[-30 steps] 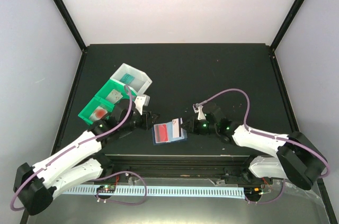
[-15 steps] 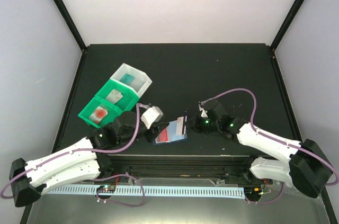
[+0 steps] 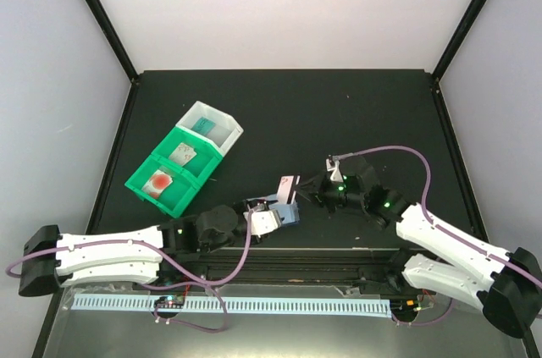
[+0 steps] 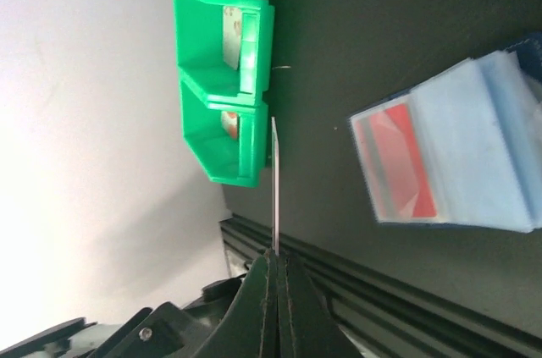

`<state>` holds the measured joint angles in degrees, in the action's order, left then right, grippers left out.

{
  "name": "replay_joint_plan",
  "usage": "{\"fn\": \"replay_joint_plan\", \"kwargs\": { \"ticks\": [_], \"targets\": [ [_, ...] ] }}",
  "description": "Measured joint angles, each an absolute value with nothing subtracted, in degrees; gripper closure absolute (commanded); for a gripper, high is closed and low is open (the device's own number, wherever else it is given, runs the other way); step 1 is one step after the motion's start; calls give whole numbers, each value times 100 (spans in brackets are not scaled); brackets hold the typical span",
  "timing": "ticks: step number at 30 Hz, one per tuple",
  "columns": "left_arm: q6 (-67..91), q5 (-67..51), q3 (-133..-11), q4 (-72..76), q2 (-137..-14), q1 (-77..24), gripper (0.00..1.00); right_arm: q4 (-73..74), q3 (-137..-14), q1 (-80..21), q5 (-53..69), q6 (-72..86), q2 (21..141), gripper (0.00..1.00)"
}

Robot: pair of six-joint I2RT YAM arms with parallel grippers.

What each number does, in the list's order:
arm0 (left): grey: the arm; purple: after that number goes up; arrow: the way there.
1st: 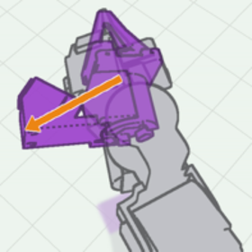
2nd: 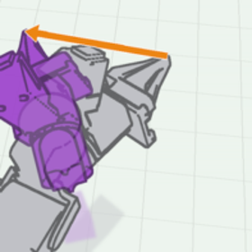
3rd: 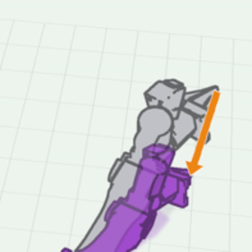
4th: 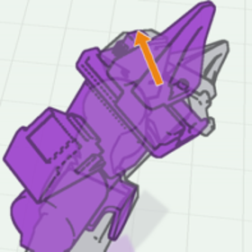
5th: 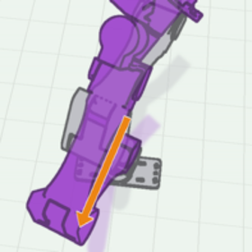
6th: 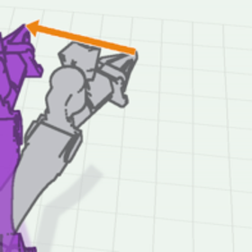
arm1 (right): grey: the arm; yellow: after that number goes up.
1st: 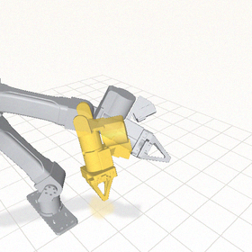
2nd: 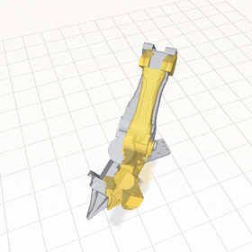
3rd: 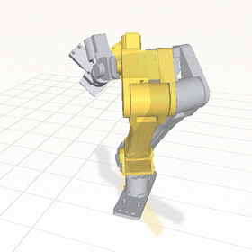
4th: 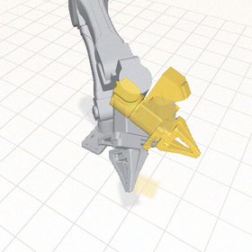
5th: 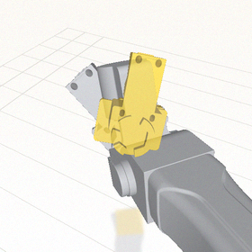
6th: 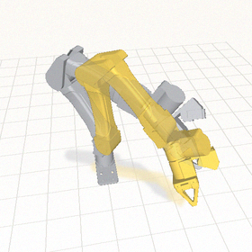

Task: Take the credit cards out of the card holder

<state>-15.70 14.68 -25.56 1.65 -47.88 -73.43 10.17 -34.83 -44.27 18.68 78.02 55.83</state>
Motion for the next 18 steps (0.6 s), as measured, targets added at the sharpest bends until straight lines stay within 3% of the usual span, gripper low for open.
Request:
{"fn": "replay_joint_plan", "kwargs": {
  "ticks": [11, 18],
  "targets": [
    [-2617, 2676, -2228, 1118, -5179, -7627, 59, 489, -3089, -4427, 2204, 8466, 5334, 99],
    [-2880, 2943, -2121, 1372, -5172, -7640, 68, 311, -3061, -4427, 2246, 8635, 5225, 99]
  ]
}}
